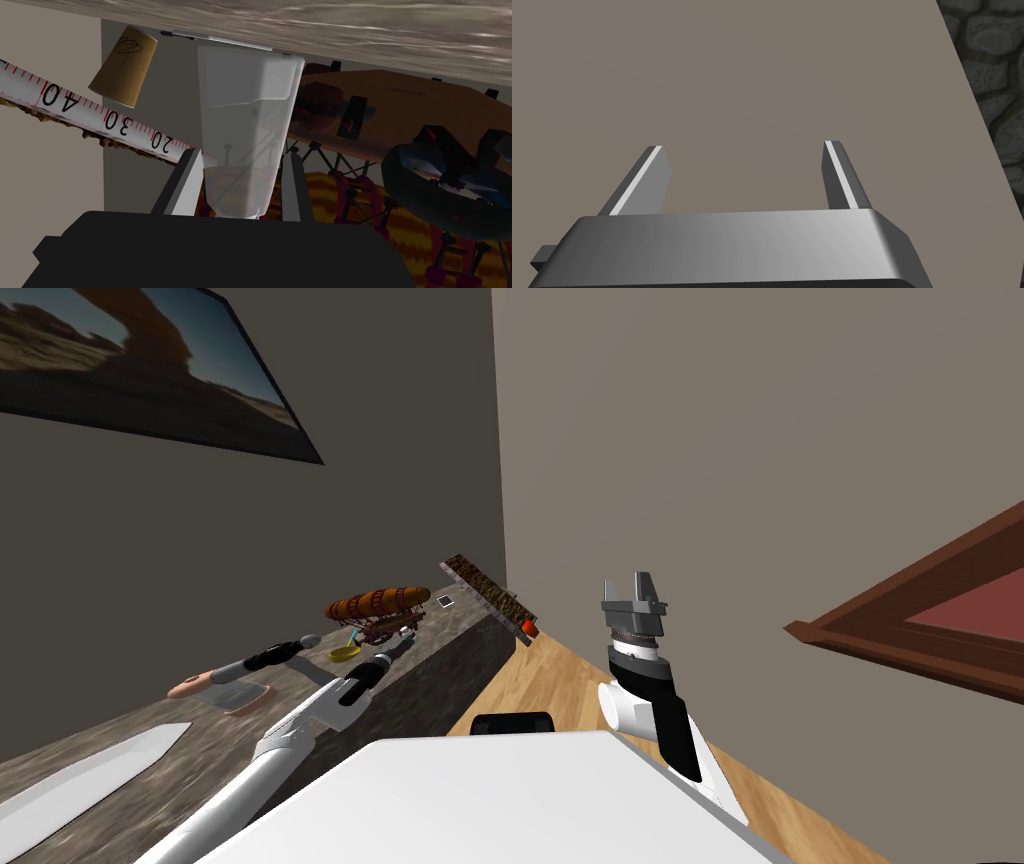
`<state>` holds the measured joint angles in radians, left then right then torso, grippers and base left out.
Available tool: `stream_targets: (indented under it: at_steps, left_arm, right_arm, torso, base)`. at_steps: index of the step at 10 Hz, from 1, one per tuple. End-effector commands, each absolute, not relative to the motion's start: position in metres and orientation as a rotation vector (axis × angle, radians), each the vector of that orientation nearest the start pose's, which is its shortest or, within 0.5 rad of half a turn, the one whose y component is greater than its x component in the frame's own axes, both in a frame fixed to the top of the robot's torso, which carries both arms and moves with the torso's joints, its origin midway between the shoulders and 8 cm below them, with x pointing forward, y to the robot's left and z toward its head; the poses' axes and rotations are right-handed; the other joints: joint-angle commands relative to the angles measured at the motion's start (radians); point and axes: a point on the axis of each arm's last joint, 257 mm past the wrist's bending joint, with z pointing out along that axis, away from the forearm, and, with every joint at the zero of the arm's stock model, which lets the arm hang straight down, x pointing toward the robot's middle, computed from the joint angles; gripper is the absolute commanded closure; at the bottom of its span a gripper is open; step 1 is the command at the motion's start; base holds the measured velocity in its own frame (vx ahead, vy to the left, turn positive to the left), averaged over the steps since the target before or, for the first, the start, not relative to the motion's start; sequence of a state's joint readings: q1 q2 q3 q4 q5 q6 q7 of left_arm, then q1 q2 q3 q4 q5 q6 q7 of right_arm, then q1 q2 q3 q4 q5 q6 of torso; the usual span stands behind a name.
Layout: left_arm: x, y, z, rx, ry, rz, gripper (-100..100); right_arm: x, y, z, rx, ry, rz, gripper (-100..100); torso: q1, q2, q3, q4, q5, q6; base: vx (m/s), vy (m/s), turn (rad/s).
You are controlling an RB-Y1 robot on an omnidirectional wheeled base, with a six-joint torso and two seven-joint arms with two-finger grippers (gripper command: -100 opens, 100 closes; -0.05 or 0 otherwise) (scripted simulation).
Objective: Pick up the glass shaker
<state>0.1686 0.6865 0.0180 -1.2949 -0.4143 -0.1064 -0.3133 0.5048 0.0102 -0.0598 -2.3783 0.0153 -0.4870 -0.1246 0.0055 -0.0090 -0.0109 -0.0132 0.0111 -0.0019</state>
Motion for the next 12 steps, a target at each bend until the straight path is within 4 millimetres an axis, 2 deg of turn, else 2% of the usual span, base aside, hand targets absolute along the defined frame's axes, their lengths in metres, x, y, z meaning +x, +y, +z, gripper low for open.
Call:
stream_targets:
  at_steps: [1,2,3,4,6,7,8,10,11,12]
  left_arm:
    - [0.435,0.508,-0.325,-0.266,1.867,0.005,100]
    - [0.437,0.505,-0.321,-0.259,1.860,-0.001,100]
    - [0.425,0.517,-0.317,-0.273,1.862,0.023,100]
    - [0.416,0.513,-0.320,-0.267,1.871,0.018,100]
    - [0.414,0.503,-0.314,-0.250,1.863,0.000,100]
    - [0.402,0.512,-0.307,-0.256,1.863,0.020,100]
    - [0.395,0.508,-0.309,-0.252,1.871,0.015,100]
    - [0.393,0.500,-0.304,-0.238,1.867,0.001,100]
    - [0.393,0.503,-0.306,-0.242,1.869,0.005,100]
    - [0.393,0.502,-0.306,-0.241,1.868,0.004,0]
  right_arm:
    - [0.321,-0.292,0.064,0.622,0.525,1.365,0]
    - [0.321,-0.292,0.064,0.622,0.525,1.365,0]
    - [0.321,-0.292,0.064,0.622,0.525,1.365,0]
    - [0.321,-0.292,0.064,0.622,0.525,1.365,0]
    - [0.321,-0.292,0.064,0.622,0.525,1.365,0]
    - [0.321,-0.292,0.064,0.622,0.525,1.365,0]
    - [0.321,-0.292,0.064,0.622,0.525,1.365,0]
    - [0.321,-0.292,0.064,0.622,0.525,1.365,0]
    - [0.321,-0.292,0.064,0.622,0.525,1.365,0]
    - [0.321,-0.292,0.064,0.622,0.525,1.365,0]
  torso:
    - [0.000,0.000,0.000,0.000,0.000,0.000]
    - [0.000,0.001,0.000,0.000,0.000,0.000]
    - [0.001,0.003,0.002,0.001,0.000,0.001]
    - [0.000,0.001,0.001,0.001,0.000,0.000]
    - [0.000,0.001,0.001,0.000,0.000,0.001]
    - [0.000,0.002,0.001,0.001,0.000,0.001]
    - [0.000,0.001,0.001,0.001,-0.001,0.001]
    - [0.000,0.001,0.001,0.000,0.000,0.001]
    - [0.000,0.003,0.002,0.001,0.000,0.001]
    - [0.000,0.004,0.002,0.001,0.000,0.001]
  base:
    - [0.043,-0.002,0.006]
    - [0.008,-0.002,0.004]
    - [0.056,-0.024,-0.024]
    - [0.075,-0.014,0.001]
    - [0.031,0.002,0.004]
    - [0.059,-0.017,-0.031]
    - [0.081,-0.004,0.006]
    - [0.028,-0.003,0.004]
    - [0.000,0.000,0.000]
    - [0.000,0.000,0.000]
